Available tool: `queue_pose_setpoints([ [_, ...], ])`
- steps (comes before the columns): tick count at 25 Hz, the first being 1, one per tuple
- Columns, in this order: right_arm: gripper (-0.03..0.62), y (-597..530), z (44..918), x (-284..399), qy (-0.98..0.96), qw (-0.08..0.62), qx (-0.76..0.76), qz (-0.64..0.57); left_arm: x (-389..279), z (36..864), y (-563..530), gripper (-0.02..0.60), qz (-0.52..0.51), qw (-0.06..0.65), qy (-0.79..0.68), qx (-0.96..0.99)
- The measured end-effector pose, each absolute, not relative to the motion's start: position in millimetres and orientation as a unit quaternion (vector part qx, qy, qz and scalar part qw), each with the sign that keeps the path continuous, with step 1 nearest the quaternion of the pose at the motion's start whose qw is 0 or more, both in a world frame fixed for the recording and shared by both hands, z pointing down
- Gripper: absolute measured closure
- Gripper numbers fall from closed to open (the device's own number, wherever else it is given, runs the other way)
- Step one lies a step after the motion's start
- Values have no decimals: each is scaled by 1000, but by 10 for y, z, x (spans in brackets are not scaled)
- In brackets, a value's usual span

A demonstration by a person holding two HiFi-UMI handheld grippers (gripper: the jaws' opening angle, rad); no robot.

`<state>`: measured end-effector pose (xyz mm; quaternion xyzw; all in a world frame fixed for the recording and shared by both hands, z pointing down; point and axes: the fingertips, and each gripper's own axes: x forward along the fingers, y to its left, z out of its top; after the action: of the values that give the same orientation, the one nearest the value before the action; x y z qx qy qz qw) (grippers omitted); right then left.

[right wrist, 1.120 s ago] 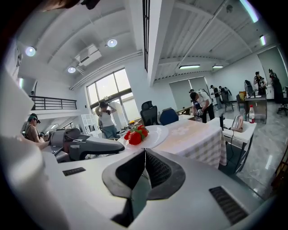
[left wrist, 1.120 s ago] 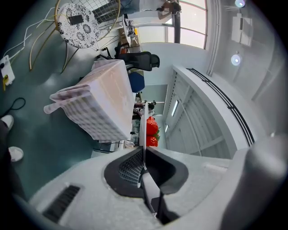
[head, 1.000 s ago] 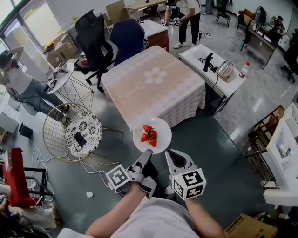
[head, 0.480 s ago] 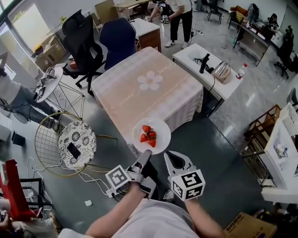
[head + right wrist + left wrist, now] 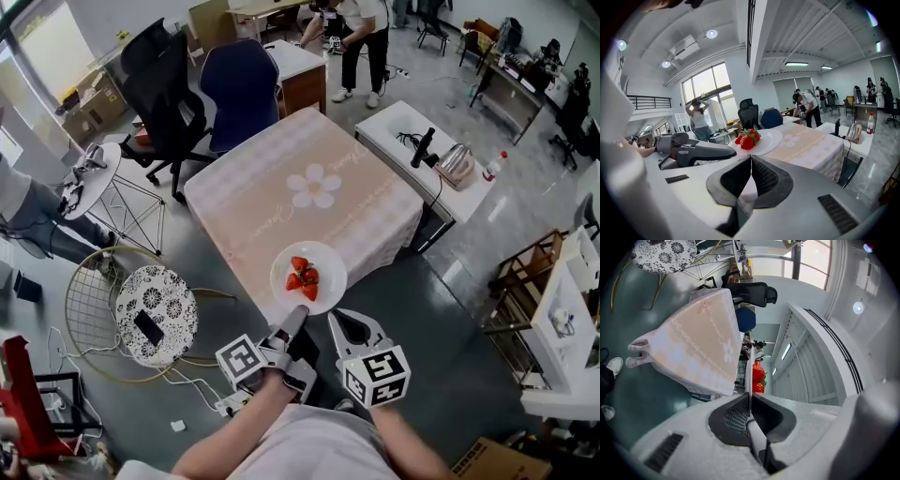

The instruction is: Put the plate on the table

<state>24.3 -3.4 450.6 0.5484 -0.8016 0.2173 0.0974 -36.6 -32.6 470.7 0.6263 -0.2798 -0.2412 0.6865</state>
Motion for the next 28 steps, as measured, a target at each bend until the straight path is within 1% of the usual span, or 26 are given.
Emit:
queue_pose_setpoints([
  [12,589,-657,4337,-15,-802,107,556,191,-597,4664,-963,563,-256,691,-261,623],
  [18,589,-828,4358,55,-800,109,560,187,-613,4695,-1147,563,-262,691,-264,620],
  [28,589,-1256,4518,248,-814,107,536,199,-432,4861,-1517,563,-265,686,-290,613],
])
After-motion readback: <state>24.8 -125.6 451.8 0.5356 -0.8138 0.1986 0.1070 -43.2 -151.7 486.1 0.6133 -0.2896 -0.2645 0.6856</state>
